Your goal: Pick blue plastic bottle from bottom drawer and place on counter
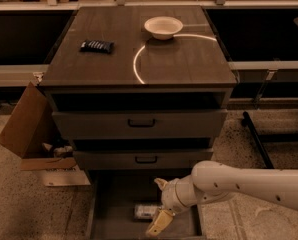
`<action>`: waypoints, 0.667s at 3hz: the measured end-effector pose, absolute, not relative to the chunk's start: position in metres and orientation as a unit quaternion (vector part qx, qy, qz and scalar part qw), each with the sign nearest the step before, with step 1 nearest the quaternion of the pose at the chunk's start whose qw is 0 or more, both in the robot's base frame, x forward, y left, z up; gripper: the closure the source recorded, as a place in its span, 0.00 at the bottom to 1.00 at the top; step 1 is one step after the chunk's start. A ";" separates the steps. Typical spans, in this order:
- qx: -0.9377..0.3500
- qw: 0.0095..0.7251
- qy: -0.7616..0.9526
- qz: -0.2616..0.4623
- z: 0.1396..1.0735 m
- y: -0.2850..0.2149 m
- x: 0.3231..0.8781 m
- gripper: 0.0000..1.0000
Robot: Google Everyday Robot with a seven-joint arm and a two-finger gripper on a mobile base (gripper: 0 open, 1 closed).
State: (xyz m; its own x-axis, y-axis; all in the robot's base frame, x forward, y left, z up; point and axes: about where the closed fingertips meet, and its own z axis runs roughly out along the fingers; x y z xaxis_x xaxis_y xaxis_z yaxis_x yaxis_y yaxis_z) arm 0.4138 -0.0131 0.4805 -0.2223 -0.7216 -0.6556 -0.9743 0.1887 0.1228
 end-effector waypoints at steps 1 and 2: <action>-0.596 0.214 0.724 0.273 0.444 -0.010 0.417 0.00; -0.620 0.192 0.710 0.271 0.388 -0.011 0.422 0.00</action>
Offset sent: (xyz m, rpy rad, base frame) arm 0.0122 -0.0020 -0.1731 -0.0926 0.0529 0.1919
